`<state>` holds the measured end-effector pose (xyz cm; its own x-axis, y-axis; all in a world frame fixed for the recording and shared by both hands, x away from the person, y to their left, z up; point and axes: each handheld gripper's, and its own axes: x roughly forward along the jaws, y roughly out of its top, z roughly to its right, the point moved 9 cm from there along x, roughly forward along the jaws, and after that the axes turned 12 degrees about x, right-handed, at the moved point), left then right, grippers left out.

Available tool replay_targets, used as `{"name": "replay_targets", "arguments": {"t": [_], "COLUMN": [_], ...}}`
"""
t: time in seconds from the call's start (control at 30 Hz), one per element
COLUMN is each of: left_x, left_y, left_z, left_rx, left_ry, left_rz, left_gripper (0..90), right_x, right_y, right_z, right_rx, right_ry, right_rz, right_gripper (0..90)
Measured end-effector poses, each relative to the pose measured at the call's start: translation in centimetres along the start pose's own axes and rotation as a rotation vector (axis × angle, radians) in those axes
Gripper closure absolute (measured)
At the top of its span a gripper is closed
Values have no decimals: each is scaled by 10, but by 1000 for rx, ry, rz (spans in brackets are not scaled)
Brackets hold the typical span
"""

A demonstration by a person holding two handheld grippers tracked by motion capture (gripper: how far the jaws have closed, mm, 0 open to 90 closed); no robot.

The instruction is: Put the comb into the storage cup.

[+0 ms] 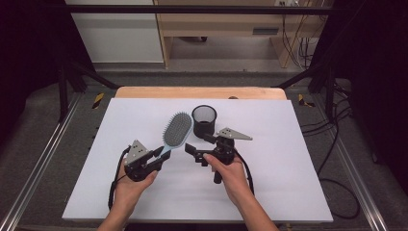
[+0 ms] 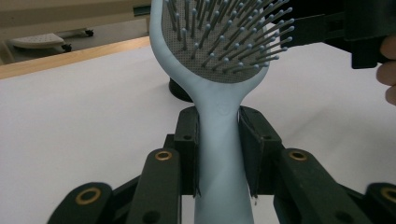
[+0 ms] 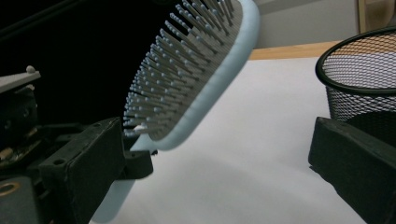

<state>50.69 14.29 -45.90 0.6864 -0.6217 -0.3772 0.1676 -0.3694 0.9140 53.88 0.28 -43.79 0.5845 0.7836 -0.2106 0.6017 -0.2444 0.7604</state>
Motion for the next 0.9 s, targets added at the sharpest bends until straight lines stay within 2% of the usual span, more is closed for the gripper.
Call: {"name": "replay_targets", "arguments": {"t": [0.43, 0.9], "left_x": [3, 5], "left_y": [5, 8], "left_z": [15, 23], "left_rx": [30, 53], "left_ry": [-30, -46], "left_rz": [13, 16], "left_gripper": [697, 698], "right_x": [9, 8], "right_y": [1, 4], "right_z": [-10, -11], "right_rx": [17, 54], "right_ry": [38, 70], "right_rz": [-4, 6], "right_gripper": [54, 144]}}
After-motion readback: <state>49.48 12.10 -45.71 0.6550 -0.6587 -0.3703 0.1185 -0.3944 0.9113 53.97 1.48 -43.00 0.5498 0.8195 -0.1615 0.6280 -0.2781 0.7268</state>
